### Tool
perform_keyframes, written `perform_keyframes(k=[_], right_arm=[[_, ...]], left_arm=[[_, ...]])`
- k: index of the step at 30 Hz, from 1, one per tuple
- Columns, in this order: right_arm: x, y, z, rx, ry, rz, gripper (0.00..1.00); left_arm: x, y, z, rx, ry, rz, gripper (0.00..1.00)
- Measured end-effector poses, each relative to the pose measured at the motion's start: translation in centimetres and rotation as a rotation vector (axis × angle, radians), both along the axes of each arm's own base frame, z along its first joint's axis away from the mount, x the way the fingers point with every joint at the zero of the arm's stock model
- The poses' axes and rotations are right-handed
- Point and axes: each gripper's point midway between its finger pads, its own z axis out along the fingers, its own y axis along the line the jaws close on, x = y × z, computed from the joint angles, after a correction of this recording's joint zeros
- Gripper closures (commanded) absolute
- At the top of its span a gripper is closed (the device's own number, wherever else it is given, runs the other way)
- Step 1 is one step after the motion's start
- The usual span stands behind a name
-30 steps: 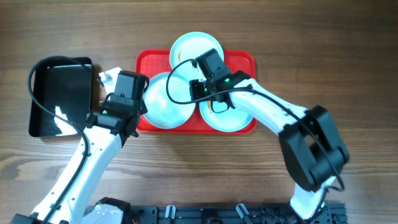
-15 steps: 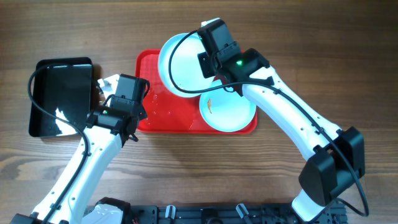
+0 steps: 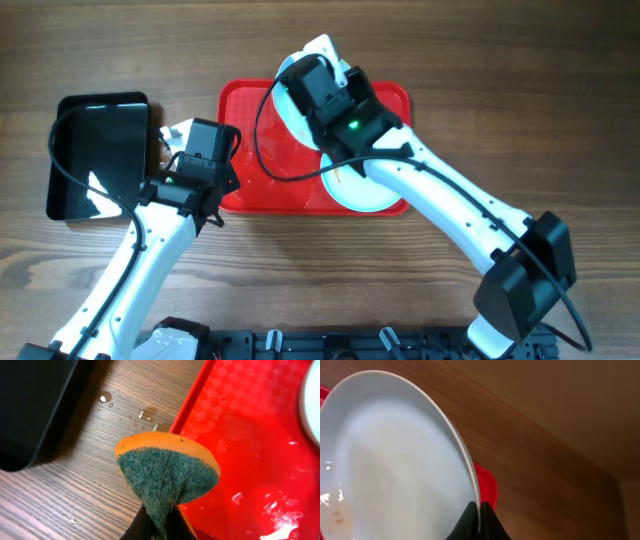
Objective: Clean dirty plates on tray and stack at the side
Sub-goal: 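Lift the cleaned plate with the right gripper and carry it right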
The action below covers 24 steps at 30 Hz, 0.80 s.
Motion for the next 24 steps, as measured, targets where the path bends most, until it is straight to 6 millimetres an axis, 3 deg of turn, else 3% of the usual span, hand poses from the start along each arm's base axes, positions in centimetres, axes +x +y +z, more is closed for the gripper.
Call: perform_keyframes(k=[11, 24], right_arm=[[-2.1, 2.7, 3.2, -0.165, -0.158, 0.024, 0.96], [-3.7, 3.4, 4.9, -0.255, -0.241, -0.004, 0.96]], left_arm=[[0.2, -0.8, 0.0, -0.044, -0.006, -0.016, 0.96], [0.3, -0.7, 0.0, -0.045, -0.006, -0.011, 0.96]])
